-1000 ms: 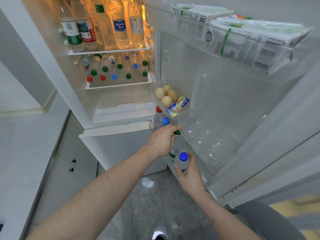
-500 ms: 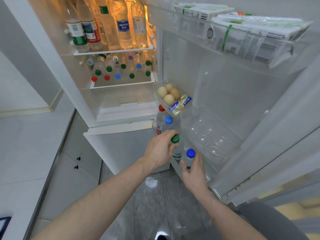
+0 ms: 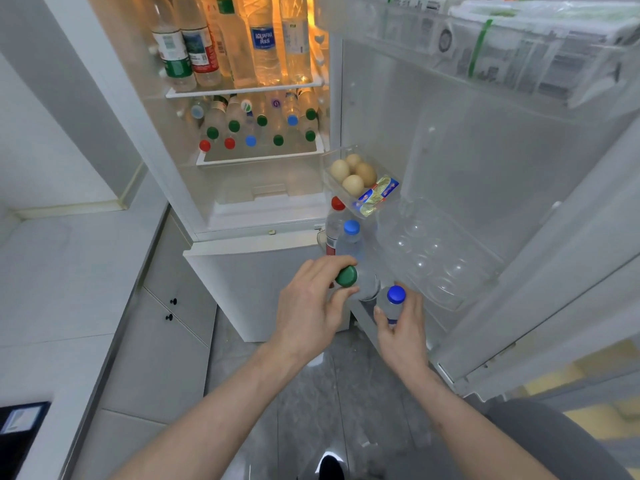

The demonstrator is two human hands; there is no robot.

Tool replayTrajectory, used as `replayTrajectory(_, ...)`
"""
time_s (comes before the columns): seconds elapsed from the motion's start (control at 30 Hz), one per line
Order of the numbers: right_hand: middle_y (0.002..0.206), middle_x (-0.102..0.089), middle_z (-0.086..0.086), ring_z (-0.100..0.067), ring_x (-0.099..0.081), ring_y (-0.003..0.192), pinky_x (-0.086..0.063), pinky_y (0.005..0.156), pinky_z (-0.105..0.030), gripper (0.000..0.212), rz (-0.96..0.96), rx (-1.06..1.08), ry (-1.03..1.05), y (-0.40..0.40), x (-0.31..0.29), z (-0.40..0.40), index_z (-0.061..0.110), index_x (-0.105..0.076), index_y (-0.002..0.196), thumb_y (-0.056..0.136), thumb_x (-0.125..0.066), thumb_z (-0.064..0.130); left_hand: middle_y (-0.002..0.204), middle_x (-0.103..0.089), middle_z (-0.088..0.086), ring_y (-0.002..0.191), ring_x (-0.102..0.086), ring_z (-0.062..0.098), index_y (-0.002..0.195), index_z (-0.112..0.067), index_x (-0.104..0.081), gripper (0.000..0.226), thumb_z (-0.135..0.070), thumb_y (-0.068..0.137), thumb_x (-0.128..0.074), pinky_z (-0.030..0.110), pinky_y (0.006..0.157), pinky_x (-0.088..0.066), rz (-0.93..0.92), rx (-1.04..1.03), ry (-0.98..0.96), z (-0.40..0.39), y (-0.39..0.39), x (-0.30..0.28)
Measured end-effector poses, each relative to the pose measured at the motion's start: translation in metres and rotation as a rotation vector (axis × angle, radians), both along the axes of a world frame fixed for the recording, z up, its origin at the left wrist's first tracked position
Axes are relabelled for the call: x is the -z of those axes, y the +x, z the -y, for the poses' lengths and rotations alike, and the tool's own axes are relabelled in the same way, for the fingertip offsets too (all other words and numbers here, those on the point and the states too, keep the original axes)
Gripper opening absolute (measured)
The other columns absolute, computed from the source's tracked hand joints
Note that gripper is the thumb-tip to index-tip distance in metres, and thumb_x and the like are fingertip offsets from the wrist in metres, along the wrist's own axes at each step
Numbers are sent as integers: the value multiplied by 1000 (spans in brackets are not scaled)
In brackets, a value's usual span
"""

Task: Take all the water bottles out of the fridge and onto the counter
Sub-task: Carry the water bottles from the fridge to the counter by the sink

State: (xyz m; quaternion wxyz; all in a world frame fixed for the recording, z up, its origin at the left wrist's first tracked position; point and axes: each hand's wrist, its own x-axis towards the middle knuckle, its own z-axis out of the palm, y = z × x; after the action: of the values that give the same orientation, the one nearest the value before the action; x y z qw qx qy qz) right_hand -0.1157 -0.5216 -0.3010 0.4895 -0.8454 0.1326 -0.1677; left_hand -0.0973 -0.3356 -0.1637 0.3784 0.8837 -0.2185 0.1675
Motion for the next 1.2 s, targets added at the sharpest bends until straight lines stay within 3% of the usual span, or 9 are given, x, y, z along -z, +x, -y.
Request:
replayTrajectory(0.1,144,-48,2,-21,-47,135,-47,110,-45,57,75,-9,28,-8,-12,-2,20,-46,145,95,-72,11,108,-61,-24,86,-48,1,125,-29,-64,35,-26,92,-76,11,79,-39,22,-43,-42,-20,-19,-11)
replayTrajectory(0.2,135,-52,6,-20,-51,126,-42,110,-36,58,197,-70,14,-15,-31,-10,31,-48,137,92,-73,4,108,-63,-23,88,-51,5,125,-30,-65,35,-28,92,-76,11,77,-39,17,-105,-73,-46,-36,-21)
replayTrajectory(0.3,135,-51,4,-15,-51,128,-40,112,-29,56,264,-147,-14,-23,-46,-26,27,-51,136,89,-71,6,109,-64,-22,90,-53,7,124,-29,-66,33,-29,92,-76,12,76,-38,-20,-148,-71,-71,-55,-22)
replayTrajectory(0.43,138,-52,-1,-21,-51,133,-47,110,-53,58,276,-222,47,-37,-57,-55,15,-53,138,89,-76,-3,109,-63,-22,91,-54,8,123,-30,-66,32,-28,92,-75,18,77,-41,-91,-233,-78,-112,-88,-15)
replayTrajectory(0.57,138,-53,8,-19,-52,133,-57,90,-60,60,228,-356,89,-61,-76,-96,31,-53,138,90,-77,3,113,-64,-24,99,-55,8,123,-37,-65,34,-27,92,-76,20,76,-44,-155,-356,-100,-153,-128,-11)
replayTrajectory(0.7,133,-57,12,-13,-55,129,-51,104,-39,55,164,-527,118,-87,-95,-138,30,-55,135,91,-78,7,113,-63,-26,101,-55,8,122,-41,-64,35,-30,91,-76,22,74,-45,-192,-475,-115,-188,-175,-8)
replayTrajectory(0.8,133,-58,17,-5,-54,128,-41,98,-13,57,122,-647,84,-108,-105,-172,36,-55,134,90,-79,11,113,-64,-28,102,-54,9,123,-40,-65,36,-28,90,-77,23,76,-47,-199,-578,-121,-214,-217,-5)
replayTrajectory(0.97,129,-57,28,2,-53,125,-40,92,-16,57,66,-841,87,-134,-109,-227,41,-56,134,90,-81,16,114,-65,-26,111,-55,3,122,-35,-68,35,-28,89,-79,9,95,-37,-208,-744,-144,-247,-281,-2)
replayTrajectory(1.2,130,-58,26,0,-54,125,-40,89,-15,51,9,-1187,84,-155,-114,-310,46,-56,129,90,-81,25,109,-67,-15,107,-64,9,118,-27,-70,39,-6,87,-80,12,93,-47,-209,-988,-287,-278,-351,-6)
